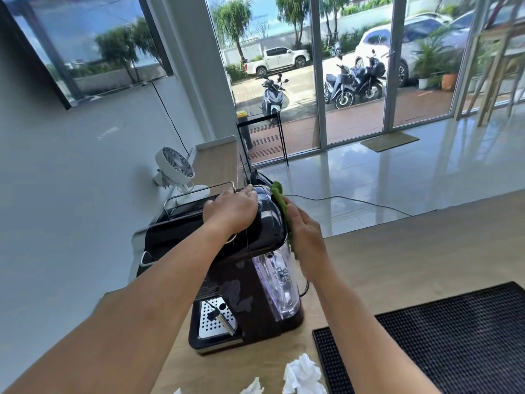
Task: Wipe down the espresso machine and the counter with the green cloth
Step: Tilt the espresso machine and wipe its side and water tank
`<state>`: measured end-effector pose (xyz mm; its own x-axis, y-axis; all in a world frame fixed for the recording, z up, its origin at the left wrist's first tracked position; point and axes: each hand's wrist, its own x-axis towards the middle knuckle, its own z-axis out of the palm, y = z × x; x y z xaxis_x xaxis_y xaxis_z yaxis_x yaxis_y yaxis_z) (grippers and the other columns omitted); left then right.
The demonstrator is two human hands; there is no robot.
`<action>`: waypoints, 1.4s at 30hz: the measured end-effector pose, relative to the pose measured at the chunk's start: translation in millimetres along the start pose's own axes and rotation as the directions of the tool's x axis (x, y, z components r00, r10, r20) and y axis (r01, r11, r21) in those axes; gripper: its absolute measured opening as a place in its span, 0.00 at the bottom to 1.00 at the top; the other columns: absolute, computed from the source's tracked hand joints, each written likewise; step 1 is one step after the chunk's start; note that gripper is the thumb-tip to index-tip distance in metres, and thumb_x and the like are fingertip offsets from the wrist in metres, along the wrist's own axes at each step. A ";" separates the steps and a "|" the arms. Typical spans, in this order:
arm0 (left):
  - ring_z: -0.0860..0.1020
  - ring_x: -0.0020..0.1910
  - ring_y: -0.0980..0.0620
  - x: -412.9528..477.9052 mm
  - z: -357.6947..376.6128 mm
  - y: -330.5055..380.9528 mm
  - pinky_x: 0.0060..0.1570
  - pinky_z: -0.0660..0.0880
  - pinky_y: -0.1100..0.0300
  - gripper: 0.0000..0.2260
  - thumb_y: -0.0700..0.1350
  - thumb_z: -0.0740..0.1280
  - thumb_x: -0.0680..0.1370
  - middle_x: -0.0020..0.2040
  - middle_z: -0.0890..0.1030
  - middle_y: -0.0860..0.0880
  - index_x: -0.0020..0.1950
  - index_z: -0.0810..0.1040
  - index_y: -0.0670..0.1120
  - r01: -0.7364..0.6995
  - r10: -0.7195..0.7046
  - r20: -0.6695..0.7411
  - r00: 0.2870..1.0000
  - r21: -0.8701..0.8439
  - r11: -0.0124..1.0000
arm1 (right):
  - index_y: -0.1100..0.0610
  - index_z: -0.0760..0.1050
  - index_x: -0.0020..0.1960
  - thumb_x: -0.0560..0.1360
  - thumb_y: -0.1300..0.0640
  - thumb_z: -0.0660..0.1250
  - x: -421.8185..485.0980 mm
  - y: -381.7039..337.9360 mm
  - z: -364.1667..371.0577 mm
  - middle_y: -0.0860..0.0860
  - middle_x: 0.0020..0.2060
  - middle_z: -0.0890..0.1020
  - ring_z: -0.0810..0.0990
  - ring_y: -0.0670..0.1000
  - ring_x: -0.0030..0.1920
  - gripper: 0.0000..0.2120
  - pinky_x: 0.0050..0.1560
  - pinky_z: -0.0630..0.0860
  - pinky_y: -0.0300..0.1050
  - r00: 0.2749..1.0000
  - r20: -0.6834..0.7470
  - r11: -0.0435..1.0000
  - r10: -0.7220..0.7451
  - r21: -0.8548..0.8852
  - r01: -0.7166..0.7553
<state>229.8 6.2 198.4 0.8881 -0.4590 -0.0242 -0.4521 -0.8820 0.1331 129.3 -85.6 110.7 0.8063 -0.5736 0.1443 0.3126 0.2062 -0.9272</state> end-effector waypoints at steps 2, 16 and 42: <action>0.53 0.78 0.50 -0.4 -0.1 0.7 0.74 0.50 0.46 0.23 0.56 0.43 0.82 0.79 0.54 0.49 0.77 0.56 0.59 0.003 -0.003 0.000 1.000 -0.007 1.000 | 0.52 0.79 0.65 0.83 0.53 0.58 21.2 -6.9 1.3 0.49 0.55 0.85 0.82 0.52 0.58 0.15 0.62 0.77 0.54 0.999 0.015 0.998 0.050 -0.046 -0.049; 0.55 0.77 0.51 -6.1 -8.0 -4.7 0.73 0.49 0.46 0.22 0.60 0.44 0.81 0.79 0.56 0.52 0.76 0.58 0.63 -0.023 0.023 0.034 0.999 -0.001 1.000 | 0.53 0.79 0.63 0.80 0.55 0.65 -93.5 40.8 28.4 0.46 0.64 0.77 0.75 0.52 0.66 0.13 0.66 0.73 0.50 0.761 -0.298 0.810 -0.577 -0.330 0.485; 0.55 0.77 0.51 -2.0 -4.6 -7.7 0.73 0.49 0.46 0.22 0.61 0.44 0.81 0.79 0.56 0.53 0.76 0.57 0.63 -0.018 0.019 0.023 1.000 -0.010 1.000 | 0.53 0.81 0.53 0.77 0.61 0.68 -61.9 45.3 29.5 0.50 0.61 0.78 0.76 0.56 0.62 0.07 0.61 0.76 0.58 0.774 -0.273 0.814 -0.571 -0.309 0.491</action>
<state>231.8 14.4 202.0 0.8774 -0.4777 -0.0447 -0.4676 -0.8722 0.1434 108.4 -17.3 70.0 0.3087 -0.7785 0.5465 0.4956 -0.3587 -0.7910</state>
